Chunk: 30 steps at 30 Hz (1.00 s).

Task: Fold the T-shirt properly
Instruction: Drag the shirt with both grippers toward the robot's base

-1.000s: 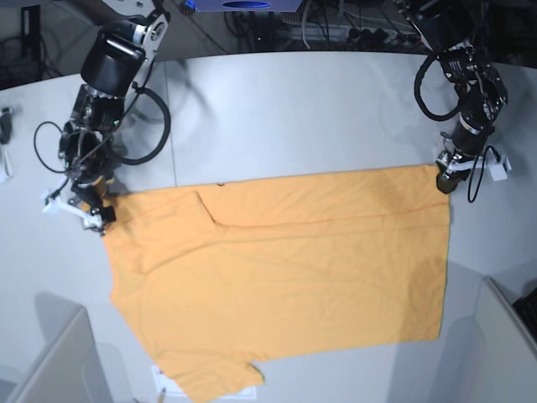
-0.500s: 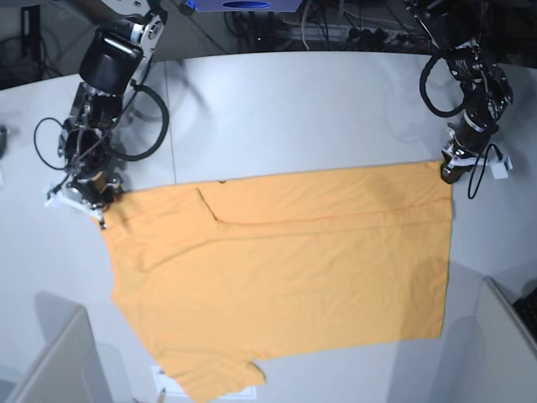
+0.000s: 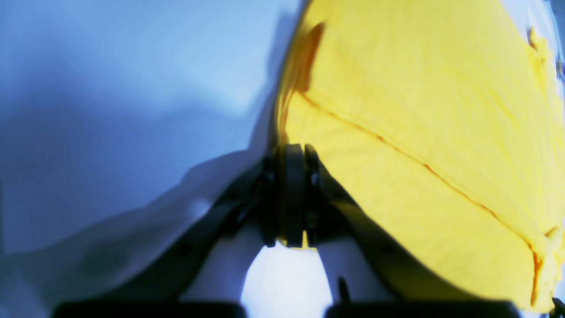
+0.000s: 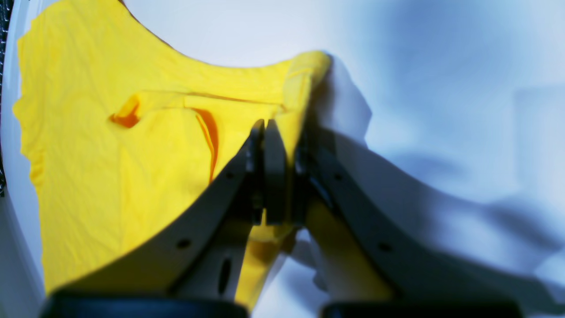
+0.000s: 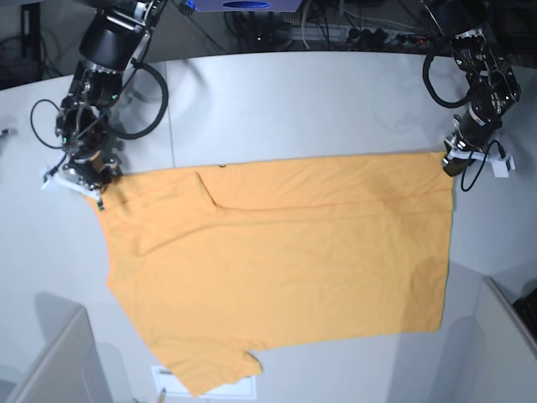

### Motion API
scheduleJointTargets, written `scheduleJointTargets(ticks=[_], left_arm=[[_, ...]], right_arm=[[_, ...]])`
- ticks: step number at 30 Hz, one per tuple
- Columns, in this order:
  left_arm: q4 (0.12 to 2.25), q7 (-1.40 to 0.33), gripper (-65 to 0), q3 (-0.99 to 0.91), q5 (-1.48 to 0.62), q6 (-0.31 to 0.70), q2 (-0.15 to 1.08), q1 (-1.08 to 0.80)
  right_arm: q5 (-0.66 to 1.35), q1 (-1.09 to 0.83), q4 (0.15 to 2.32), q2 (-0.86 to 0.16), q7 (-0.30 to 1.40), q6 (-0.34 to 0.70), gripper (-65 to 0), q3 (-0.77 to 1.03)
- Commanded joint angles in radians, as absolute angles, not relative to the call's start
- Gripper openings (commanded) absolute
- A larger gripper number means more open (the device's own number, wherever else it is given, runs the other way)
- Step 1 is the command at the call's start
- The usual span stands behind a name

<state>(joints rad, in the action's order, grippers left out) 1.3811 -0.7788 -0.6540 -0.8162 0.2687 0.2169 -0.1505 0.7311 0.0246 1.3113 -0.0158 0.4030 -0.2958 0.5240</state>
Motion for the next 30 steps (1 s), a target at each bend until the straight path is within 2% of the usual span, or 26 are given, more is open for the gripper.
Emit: scheduleJointTargets(ticks=[1,7,17,30], left_arm=[[1.409,-0.777,-65.0,-0.661,-0.832,0.278,0.239,-0.145],[1.419,-0.803,-65.0,-0.661,-0.834,0.278,0.266,-0.176],[1.554,-0.803,-65.0,-0.661,-0.834,0.278,0.266,-0.308],[1.643,-0.803,-65.0,-0.694,-0.834,0.278,0.303,-0.456]], right_arm=[[0.719,0.018,1.334,-0.022,0.412,-0.318,-65.0,0.526],[0.719,-0.051,1.466,-0.021,0.507,-0.318,-65.0,0.526],[0.725,-0.179,1.664,-0.016,0.611,-0.32,-65.0,0.53],[0.725,-0.375,1.778,0.007,0.621,-0.32,-65.0,0.527]])
